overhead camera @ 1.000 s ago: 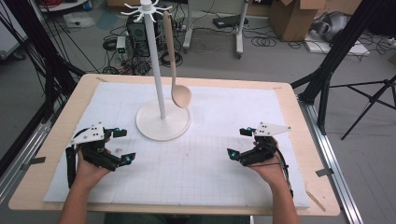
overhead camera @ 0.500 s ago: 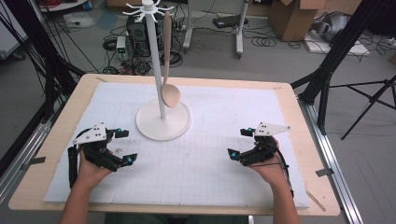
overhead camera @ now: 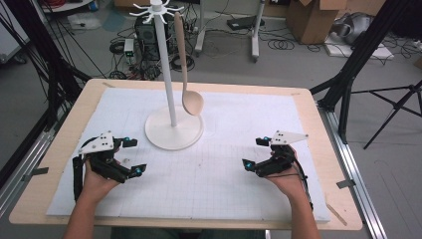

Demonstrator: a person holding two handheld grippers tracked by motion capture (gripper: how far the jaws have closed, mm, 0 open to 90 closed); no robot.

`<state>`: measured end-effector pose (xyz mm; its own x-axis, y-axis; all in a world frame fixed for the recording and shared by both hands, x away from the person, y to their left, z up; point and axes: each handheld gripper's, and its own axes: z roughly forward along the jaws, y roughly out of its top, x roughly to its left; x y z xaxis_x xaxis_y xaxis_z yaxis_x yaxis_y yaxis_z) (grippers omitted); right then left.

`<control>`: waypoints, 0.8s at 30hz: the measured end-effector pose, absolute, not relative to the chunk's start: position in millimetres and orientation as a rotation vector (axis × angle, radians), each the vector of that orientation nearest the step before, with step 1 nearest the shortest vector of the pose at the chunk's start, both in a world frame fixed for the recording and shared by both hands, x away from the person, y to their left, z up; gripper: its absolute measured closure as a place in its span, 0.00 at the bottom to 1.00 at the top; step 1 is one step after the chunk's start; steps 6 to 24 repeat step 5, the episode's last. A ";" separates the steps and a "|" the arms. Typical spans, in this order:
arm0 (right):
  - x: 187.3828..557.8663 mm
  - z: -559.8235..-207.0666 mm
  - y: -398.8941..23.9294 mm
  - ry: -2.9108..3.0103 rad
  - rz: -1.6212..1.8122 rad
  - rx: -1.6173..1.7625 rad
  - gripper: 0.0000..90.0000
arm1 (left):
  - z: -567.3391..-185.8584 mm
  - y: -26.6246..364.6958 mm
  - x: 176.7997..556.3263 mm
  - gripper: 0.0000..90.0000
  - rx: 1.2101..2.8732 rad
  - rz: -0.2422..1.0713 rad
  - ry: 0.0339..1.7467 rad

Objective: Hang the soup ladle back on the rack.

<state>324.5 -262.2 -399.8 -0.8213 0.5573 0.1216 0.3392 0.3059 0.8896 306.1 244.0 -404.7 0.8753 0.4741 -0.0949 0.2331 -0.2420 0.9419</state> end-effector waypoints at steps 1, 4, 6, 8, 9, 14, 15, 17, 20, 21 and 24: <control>324.2 -399.7 -262.6 2.366 1.533 0.832 0.00 | -404.8 243.8 306.2 0.02 1.831 0.244 0.530; 324.3 -399.7 -263.2 2.364 1.538 0.830 0.00 | -405.0 243.4 306.1 0.02 1.833 0.243 0.531; 324.2 -399.8 -263.4 2.365 1.535 0.837 0.00 | -404.9 243.4 306.3 0.02 1.834 0.243 0.530; 324.2 -399.8 -263.4 2.365 1.535 0.837 0.00 | -404.9 243.4 306.3 0.02 1.834 0.243 0.530; 324.2 -399.8 -263.4 2.365 1.535 0.837 0.00 | -404.9 243.4 306.3 0.02 1.834 0.243 0.530; 324.2 -399.8 -263.4 2.365 1.535 0.837 0.00 | -404.9 243.4 306.3 0.02 1.834 0.243 0.530; 324.2 -399.8 -263.4 2.365 1.535 0.837 0.00 | -404.9 243.4 306.3 0.02 1.834 0.243 0.530; 324.2 -399.8 -263.4 2.365 1.535 0.837 0.00 | -404.9 243.4 306.3 0.02 1.834 0.243 0.530; 324.2 -399.8 -263.4 2.365 1.535 0.837 0.00 | -404.9 243.4 306.3 0.02 1.834 0.243 0.530; 324.2 -399.8 -263.4 2.365 1.535 0.837 0.00 | -404.9 243.4 306.3 0.02 1.834 0.243 0.530; 324.2 -399.8 -263.4 2.365 1.535 0.837 0.00 | -404.9 243.4 306.3 0.02 1.834 0.243 0.530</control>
